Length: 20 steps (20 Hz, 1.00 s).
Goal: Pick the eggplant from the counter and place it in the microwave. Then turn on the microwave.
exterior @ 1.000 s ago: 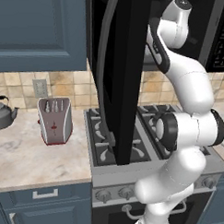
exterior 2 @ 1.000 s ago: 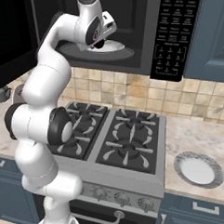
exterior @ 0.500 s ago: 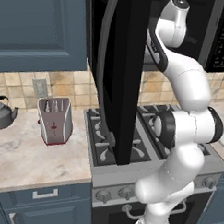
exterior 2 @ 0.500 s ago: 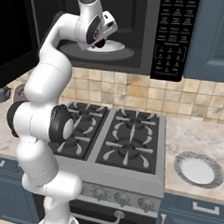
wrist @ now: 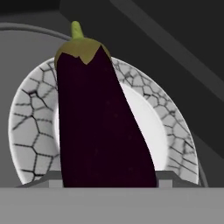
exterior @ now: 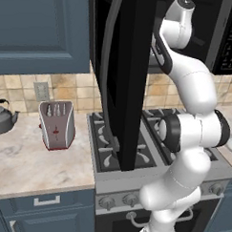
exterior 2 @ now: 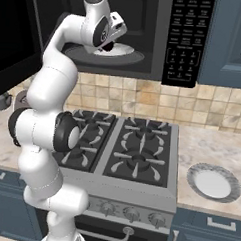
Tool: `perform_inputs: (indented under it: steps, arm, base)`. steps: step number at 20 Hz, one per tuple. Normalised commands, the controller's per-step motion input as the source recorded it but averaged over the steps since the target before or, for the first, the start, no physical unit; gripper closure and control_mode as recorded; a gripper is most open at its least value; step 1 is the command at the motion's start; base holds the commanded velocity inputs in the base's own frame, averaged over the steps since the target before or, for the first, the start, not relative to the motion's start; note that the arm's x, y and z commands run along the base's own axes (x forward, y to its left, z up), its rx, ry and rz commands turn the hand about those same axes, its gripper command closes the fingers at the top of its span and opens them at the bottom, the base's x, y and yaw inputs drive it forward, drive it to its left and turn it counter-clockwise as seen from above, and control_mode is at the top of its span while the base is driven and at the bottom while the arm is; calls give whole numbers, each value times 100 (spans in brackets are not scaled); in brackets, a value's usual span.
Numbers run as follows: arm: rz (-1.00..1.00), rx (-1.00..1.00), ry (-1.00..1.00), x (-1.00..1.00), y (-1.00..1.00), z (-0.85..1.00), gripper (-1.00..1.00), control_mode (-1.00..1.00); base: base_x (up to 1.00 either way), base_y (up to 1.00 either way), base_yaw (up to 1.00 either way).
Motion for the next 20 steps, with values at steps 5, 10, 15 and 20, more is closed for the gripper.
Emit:
perform_inputs:
  steps: [5,10,15,20]
  arm:
    - [-2,0,0,0,0,-3,100,-100]
    - [-1,0,0,0,0,-6,100,-100]
    - [-1,0,0,0,0,-6,100,-100]
    - [-1,0,0,1,0,-3,100,-100]
  base:
    - [0,0,0]
    - [0,0,0]
    - [0,0,0]
    - [0,0,0]
